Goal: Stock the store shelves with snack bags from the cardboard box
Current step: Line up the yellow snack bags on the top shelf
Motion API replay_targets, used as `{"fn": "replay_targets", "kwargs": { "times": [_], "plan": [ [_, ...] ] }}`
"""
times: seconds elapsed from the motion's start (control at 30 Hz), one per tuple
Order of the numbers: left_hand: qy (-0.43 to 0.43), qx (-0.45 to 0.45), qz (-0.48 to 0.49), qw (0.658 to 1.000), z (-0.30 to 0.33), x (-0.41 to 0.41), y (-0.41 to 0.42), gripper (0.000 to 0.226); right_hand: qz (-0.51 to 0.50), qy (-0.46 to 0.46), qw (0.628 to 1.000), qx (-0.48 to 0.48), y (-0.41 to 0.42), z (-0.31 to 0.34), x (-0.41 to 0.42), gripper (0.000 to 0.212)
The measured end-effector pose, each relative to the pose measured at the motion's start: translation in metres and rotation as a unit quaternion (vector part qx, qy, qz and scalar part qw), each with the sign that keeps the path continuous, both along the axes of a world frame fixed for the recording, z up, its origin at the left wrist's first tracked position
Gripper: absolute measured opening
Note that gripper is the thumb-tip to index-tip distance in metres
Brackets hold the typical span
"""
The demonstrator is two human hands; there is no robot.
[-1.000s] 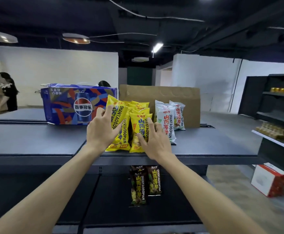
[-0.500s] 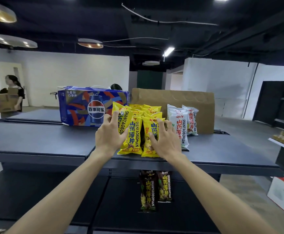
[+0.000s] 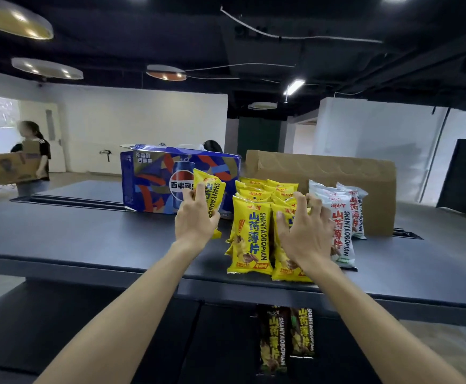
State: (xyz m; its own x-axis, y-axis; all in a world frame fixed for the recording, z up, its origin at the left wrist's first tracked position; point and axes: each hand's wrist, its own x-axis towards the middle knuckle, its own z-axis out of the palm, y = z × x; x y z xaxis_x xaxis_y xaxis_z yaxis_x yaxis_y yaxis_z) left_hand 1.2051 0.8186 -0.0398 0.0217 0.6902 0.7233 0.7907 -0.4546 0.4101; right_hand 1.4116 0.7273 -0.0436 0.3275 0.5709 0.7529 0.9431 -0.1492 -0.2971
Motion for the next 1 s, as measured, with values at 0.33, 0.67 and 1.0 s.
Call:
{"fn": "replay_targets", "kwargs": {
  "times": [0.33,0.67,1.0],
  "plan": [
    [0.028,-0.021,-0.036,0.999,-0.020,0.020,0.084,0.066,-0.004,-0.007,1.000,0.004,0.029,0.012,-0.011,0.047],
    [0.001,-0.023,-0.037,0.999,-0.038,0.058,0.130,0.071,0.031,-0.018,0.998,0.043,0.021,0.002,-0.011,0.047],
    [-0.028,-0.061,-0.067,0.996,-0.046,0.066,0.135,0.080,0.059,-0.017,0.995,0.079,0.014,-0.003,-0.010,0.046]
  ]
}}
